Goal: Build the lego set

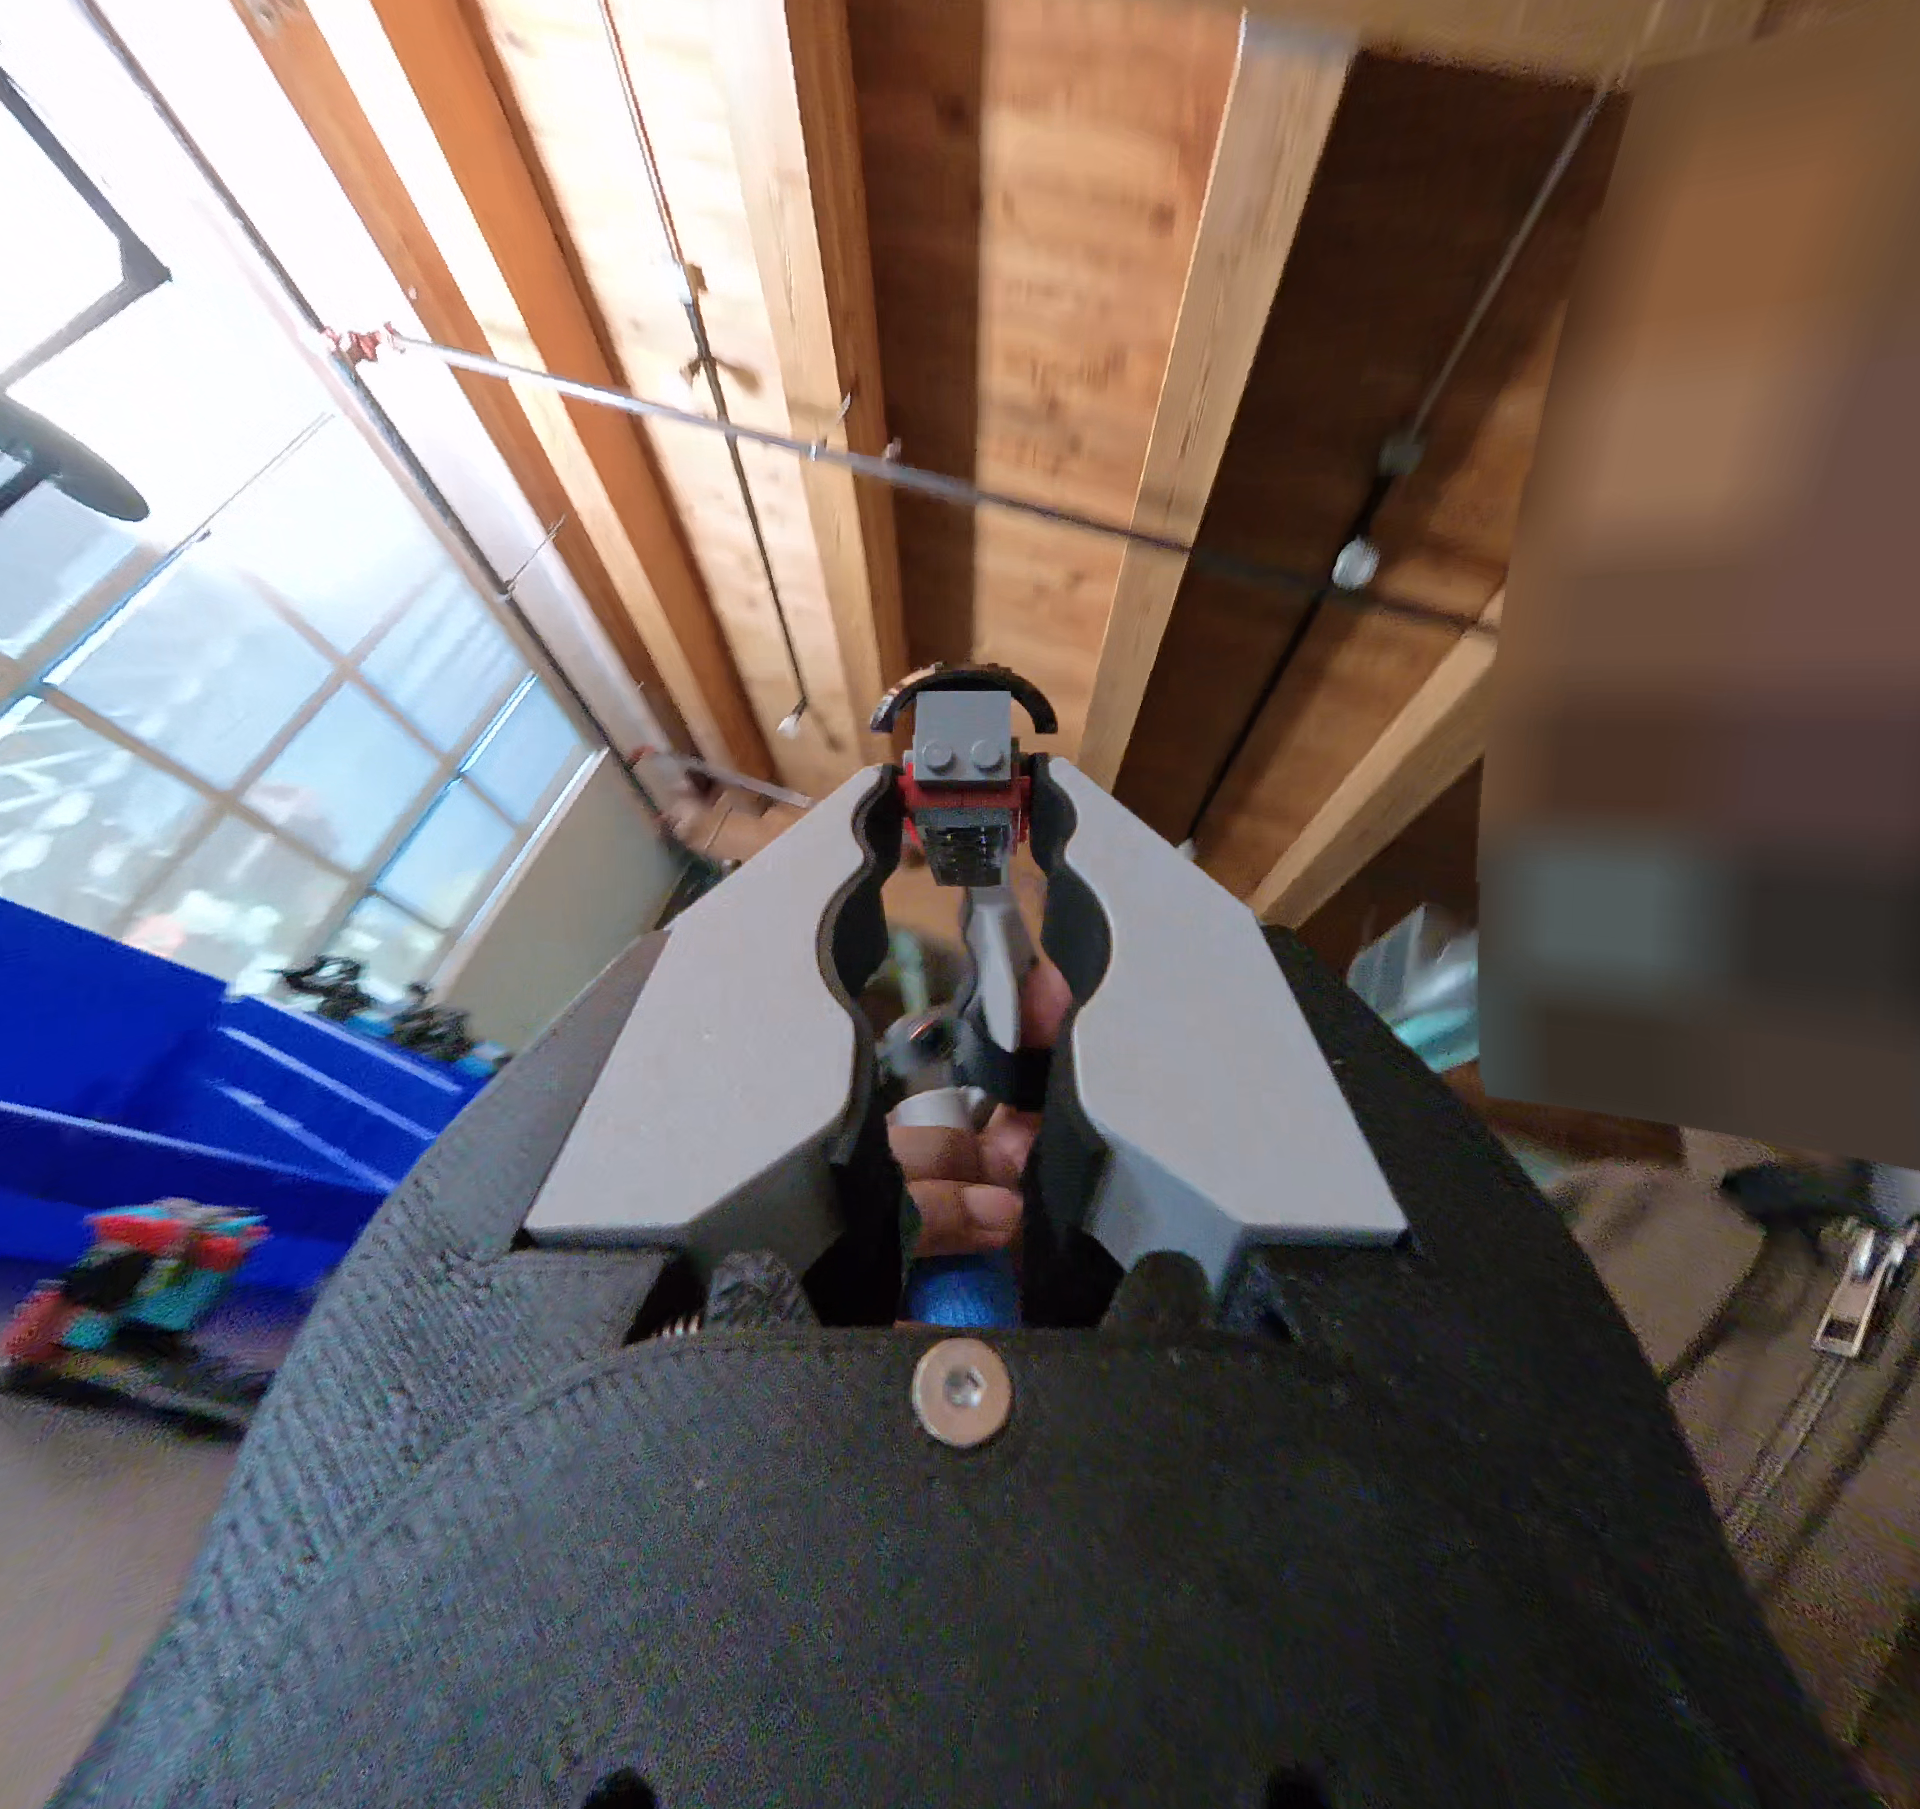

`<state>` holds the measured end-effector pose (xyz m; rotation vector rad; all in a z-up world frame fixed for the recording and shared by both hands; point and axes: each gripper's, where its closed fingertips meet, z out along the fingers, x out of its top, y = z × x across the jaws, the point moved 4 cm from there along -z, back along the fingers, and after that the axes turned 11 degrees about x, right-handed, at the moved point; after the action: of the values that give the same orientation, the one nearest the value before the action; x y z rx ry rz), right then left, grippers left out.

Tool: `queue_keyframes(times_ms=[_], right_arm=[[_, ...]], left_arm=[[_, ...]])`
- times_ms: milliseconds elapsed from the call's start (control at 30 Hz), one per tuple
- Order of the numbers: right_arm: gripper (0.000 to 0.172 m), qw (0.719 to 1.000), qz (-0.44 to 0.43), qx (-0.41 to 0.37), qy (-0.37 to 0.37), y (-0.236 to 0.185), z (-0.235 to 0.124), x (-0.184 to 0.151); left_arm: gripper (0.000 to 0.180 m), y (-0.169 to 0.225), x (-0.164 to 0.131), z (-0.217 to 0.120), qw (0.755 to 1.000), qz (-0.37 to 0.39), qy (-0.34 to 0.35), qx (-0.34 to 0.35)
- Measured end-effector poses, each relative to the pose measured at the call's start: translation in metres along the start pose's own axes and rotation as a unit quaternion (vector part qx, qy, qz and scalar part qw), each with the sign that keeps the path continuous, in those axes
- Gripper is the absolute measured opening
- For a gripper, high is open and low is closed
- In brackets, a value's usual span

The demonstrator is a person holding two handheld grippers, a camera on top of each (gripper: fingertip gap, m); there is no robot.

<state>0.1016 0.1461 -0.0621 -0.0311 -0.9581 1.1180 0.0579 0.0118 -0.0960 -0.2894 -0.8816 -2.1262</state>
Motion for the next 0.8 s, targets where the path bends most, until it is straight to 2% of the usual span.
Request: queue_keyframes(times_ms=[100,233,433,800], right_arm=[[0.074,0.997,0.047,0.005,0.053,0.003,0.005,-0.009],[0.079,0.996,0.014,0.002,0.083,-0.001,0.004,-0.008],[0.081,0.998,0.049,0.019,0.039,0.001,0.009,-0.014],[0.060,0.993,0.102,0.049,0.035,-0.002,0.015,-0.012]], left_arm=[[0.024,-0.002,-0.010,0.003,0.995,-0.078,0.050,-0.027],[0.024,0.010,-0.017,0.012,0.997,-0.052,0.034,-0.055],[0.024,0.036,-0.029,0.017,0.991,-0.031,-0.020,-0.125],[0.024,0.057,-0.036,0.012,0.982,-0.038,-0.047,-0.181]])
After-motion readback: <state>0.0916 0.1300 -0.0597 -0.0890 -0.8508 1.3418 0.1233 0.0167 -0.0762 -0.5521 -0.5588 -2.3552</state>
